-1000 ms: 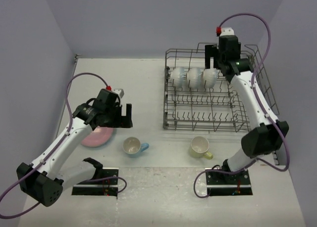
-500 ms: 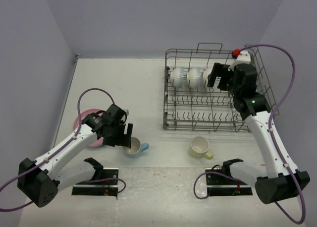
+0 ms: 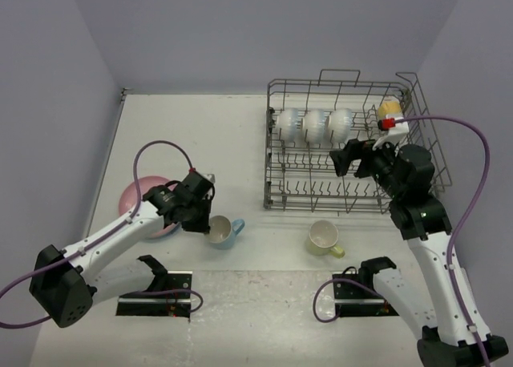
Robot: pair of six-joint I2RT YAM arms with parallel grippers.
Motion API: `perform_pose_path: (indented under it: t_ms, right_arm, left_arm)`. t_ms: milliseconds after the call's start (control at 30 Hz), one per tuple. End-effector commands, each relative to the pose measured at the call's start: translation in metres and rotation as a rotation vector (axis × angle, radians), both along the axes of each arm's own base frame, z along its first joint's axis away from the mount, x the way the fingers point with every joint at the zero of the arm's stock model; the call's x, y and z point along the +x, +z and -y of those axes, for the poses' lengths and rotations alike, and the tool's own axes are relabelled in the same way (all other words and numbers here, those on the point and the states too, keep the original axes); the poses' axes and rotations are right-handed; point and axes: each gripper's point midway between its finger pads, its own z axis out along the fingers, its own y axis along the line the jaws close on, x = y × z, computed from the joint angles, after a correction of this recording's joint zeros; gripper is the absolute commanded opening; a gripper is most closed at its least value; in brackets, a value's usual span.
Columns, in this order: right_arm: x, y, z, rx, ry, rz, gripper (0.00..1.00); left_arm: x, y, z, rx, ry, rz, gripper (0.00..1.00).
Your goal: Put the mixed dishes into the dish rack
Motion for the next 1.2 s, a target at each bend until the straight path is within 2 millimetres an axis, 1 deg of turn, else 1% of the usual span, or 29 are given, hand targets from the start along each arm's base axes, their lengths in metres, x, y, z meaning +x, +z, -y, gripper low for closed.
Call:
perform_pose_path:
  t_ms: [0, 33, 67, 100, 133, 167, 200, 267, 300, 367, 400, 467, 500, 533, 567, 600, 633, 667, 733, 833, 933, 1000, 1033, 1067, 1167]
  right_arm:
    - [-0.014, 0.012, -0.031, 0.003, 0.218, 0.089, 0.99]
    - [-0.019, 0.014, -0.038, 0.003, 0.272, 0.103, 0.99]
    - [-0.023, 0.015, -0.046, 0.007, 0.324, 0.109, 0.99]
    - [-0.032, 0.017, -0.058, 0.008, 0.419, 0.125, 0.99]
    - [-0.038, 0.016, -0.065, 0.005, 0.471, 0.13, 0.99]
    - [-0.042, 0.018, -0.07, 0.008, 0.508, 0.138, 0.99]
    - [-0.05, 0.019, -0.078, 0.009, 0.573, 0.146, 0.99]
    - [-0.056, 0.021, -0.086, 0.003, 0.625, 0.162, 0.99]
    - [-0.062, 0.022, -0.093, -0.006, 0.665, 0.177, 0.99]
    - [-0.07, 0.023, -0.102, -0.021, 0.712, 0.191, 0.99]
    - [-0.069, 0.021, -0.103, -0.051, 0.719, 0.205, 0.99]
    - [-0.077, 0.019, -0.112, -0.08, 0.777, 0.215, 0.99]
    - [-0.079, 0.015, -0.117, -0.095, 0.807, 0.207, 0.99]
    - [-0.085, 0.012, -0.124, -0.111, 0.861, 0.205, 0.99]
    - [-0.095, 0.01, -0.132, -0.155, 0.929, 0.222, 0.99]
    - [-0.098, 0.009, -0.137, -0.175, 0.958, 0.229, 0.99]
    - [-0.099, 0.004, -0.143, -0.2, 0.995, 0.223, 0.99]
    - [-0.105, 0.004, -0.149, -0.236, 1.045, 0.244, 0.99]
    - [-0.104, 0.006, -0.159, -0.254, 1.083, 0.252, 0.99]
    - [-0.099, 0.011, -0.17, -0.259, 1.106, 0.255, 0.99]
    - [-0.102, 0.014, -0.182, -0.258, 1.163, 0.277, 0.99]
    - [-0.106, 0.014, -0.187, -0.256, 1.197, 0.281, 0.99]
    - [-0.11, 0.017, -0.19, -0.256, 1.219, 0.29, 0.97]
    - [-0.112, 0.013, -0.192, -0.265, 1.236, 0.277, 0.96]
    - [-0.118, 0.011, -0.197, -0.272, 1.268, 0.276, 0.94]
  left_arm:
    - [0.021, 0.022, 0.008, -0.024, -0.005, 0.104, 0.0]
    - [0.024, 0.029, 0.01, -0.034, -0.013, 0.126, 0.0]
    - [0.03, 0.046, 0.015, -0.066, -0.037, 0.176, 0.0]
    - [0.034, 0.057, 0.019, -0.089, -0.056, 0.209, 0.0]
    - [0.037, 0.067, 0.023, -0.11, -0.068, 0.24, 0.0]
    - [0.044, 0.087, 0.027, -0.147, -0.074, 0.299, 0.0]
    - [0.048, 0.098, 0.031, -0.175, -0.076, 0.333, 0.0]
    - [0.049, 0.119, 0.039, -0.235, -0.098, 0.373, 0.0]
    - [0.053, 0.137, 0.047, -0.281, -0.113, 0.411, 0.0]
    - [0.051, 0.156, 0.058, -0.351, -0.17, 0.445, 0.0]
    - [0.053, 0.168, 0.063, -0.38, -0.192, 0.479, 0.0]
    - [0.053, 0.175, 0.069, -0.394, -0.256, 0.504, 0.0]
    - [0.053, 0.183, 0.073, -0.412, -0.288, 0.522, 0.0]
    - [0.051, 0.183, 0.079, -0.428, -0.33, 0.509, 0.0]
    - [0.049, 0.187, 0.084, -0.447, -0.356, 0.512, 0.0]
    - [0.05, 0.194, 0.09, -0.477, -0.384, 0.537, 0.0]
    - [0.05, 0.199, 0.094, -0.503, -0.401, 0.549, 0.0]
    - [0.045, 0.204, 0.101, -0.548, -0.441, 0.546, 0.0]
    - [0.039, 0.216, 0.112, -0.617, -0.5, 0.557, 0.0]
    - [0.034, 0.225, 0.119, -0.663, -0.541, 0.552, 0.0]
    - [0.032, 0.233, 0.124, -0.699, -0.563, 0.565, 0.0]
    - [0.032, 0.234, 0.125, -0.706, -0.56, 0.56, 0.0]
    - [0.034, 0.233, 0.125, -0.706, -0.547, 0.553, 0.0]
    - [0.034, 0.233, 0.126, -0.706, -0.54, 0.549, 0.0]
    - [0.041, 0.232, 0.127, -0.697, -0.494, 0.535, 0.0]
